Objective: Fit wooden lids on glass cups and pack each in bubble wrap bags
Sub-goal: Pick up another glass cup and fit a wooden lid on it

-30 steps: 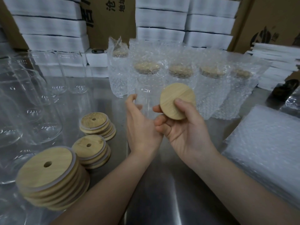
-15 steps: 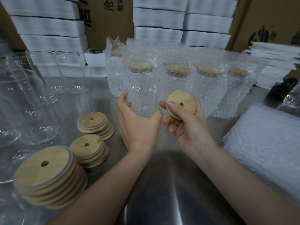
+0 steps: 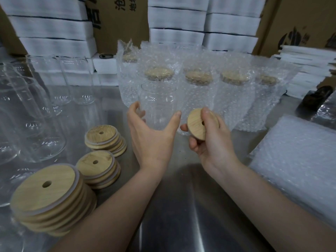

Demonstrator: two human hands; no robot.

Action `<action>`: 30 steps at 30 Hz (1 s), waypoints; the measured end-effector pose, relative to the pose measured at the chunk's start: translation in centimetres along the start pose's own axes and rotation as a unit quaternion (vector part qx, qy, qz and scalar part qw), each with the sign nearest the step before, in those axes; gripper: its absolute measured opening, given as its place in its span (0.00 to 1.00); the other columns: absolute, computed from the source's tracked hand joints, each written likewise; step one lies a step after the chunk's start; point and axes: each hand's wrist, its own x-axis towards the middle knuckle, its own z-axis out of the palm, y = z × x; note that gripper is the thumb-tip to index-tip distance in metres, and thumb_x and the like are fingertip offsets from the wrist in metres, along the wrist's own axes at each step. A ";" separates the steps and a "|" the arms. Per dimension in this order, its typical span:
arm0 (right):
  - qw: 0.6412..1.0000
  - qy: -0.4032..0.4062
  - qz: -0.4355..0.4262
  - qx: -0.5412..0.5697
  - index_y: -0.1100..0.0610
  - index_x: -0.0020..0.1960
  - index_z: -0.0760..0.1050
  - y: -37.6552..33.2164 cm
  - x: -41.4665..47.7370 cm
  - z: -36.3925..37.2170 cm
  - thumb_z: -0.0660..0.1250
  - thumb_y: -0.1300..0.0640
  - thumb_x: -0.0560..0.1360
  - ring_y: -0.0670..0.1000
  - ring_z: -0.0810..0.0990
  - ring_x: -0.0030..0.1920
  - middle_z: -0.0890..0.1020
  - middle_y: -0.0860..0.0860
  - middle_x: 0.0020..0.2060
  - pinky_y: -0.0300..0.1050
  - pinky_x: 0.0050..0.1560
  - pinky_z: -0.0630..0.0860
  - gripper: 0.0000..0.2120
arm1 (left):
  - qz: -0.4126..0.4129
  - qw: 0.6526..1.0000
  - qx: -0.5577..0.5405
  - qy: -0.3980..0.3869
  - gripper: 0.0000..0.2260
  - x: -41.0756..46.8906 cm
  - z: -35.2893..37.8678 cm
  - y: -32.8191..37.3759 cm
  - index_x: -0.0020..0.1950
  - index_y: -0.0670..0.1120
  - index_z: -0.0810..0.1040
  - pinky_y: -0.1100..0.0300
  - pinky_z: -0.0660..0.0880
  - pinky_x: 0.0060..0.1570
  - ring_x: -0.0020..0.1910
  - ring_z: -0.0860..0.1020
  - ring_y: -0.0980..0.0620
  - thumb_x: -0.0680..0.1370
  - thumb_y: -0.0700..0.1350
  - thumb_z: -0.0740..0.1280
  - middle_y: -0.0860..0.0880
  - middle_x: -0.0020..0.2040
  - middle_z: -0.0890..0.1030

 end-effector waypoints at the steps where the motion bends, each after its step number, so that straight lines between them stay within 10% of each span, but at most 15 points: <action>1: 1.000 -0.005 0.002 0.005 0.53 0.52 0.72 0.0 0.1 0.0 0.58 0.48 0.83 0.51 0.70 0.21 0.85 0.59 0.35 0.38 0.22 0.66 0.09 | 0.002 1.000 -0.004 0.003 0.35 0.0 0.0 -0.2 0.70 0.53 0.65 0.56 0.75 0.58 0.56 0.74 0.61 0.69 0.61 0.76 0.53 0.60 0.75; 14: 0.987 -0.052 0.037 0.147 0.59 0.71 0.62 0.1 0.0 0.3 0.50 0.64 0.84 0.60 0.84 0.33 0.77 0.71 0.58 0.47 0.31 0.79 0.16 | -0.005 0.998 -0.034 -0.044 0.37 0.2 -0.1 0.2 0.68 0.52 0.66 0.64 0.72 0.51 0.55 0.76 0.58 0.63 0.64 0.73 0.54 0.57 0.75; 23: 0.996 -0.038 0.003 0.076 0.58 0.69 0.63 0.3 -0.1 0.4 0.63 0.76 0.75 0.51 0.79 0.30 0.81 0.62 0.47 0.41 0.29 0.75 0.27 | 0.002 0.997 -0.018 -0.072 0.39 1.0 -0.6 0.1 0.66 0.53 0.66 0.53 0.77 0.56 0.55 0.77 0.54 0.60 0.69 0.71 0.55 0.56 0.75; 30: 1.000 -0.017 -0.013 0.008 0.55 0.63 0.69 0.1 -0.5 0.4 0.73 0.67 0.71 0.47 0.71 0.23 0.81 0.55 0.35 0.38 0.21 0.65 0.24 | 0.010 0.997 -0.019 -0.074 0.36 1.0 -0.6 -0.4 0.64 0.57 0.65 0.53 0.77 0.55 0.54 0.77 0.58 0.61 0.69 0.71 0.57 0.56 0.75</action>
